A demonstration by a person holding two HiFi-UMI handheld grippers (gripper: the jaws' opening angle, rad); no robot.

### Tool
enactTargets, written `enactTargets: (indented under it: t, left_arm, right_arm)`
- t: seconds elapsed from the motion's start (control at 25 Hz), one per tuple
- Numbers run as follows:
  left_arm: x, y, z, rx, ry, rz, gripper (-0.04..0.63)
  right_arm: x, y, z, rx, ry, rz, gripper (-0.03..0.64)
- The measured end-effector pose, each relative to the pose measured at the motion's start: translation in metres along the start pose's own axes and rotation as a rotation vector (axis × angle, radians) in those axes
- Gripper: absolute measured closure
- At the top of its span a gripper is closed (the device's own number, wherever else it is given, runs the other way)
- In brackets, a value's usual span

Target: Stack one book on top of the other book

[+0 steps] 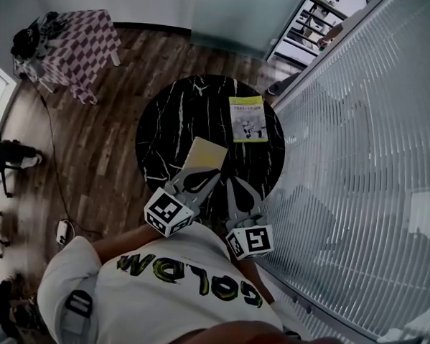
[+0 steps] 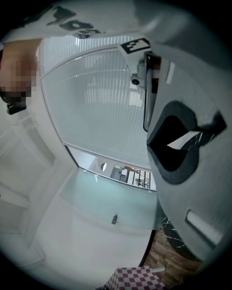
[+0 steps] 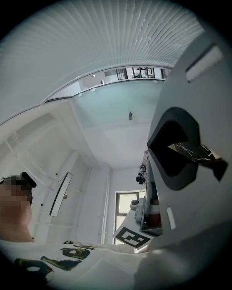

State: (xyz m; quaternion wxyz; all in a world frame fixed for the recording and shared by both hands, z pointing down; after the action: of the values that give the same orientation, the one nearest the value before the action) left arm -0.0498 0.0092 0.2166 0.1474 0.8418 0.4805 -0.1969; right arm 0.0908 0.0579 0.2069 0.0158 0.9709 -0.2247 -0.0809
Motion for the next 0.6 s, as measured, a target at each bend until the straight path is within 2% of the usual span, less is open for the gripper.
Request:
enactTargets:
  t: [0.6]
  left_arm:
    - [0.0015,-0.0046,0.0027,-0.006,-0.020,0.001,0.592]
  right_arm:
    - [-0.0033,-0.0005,0.0089,0.003,-0.003,-0.002,0.615]
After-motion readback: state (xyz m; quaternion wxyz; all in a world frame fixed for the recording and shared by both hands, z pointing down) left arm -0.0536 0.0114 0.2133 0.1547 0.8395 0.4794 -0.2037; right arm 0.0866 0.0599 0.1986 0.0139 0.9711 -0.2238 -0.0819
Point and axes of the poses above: the fingertips, and each gripper's own axes: y forward along the fingers, x to its right, z out of its top, the point moved 9 cm from there along -y, backward along the fingers, and after that the axes turned 15 degrees about -y, right-handed, at the moved point
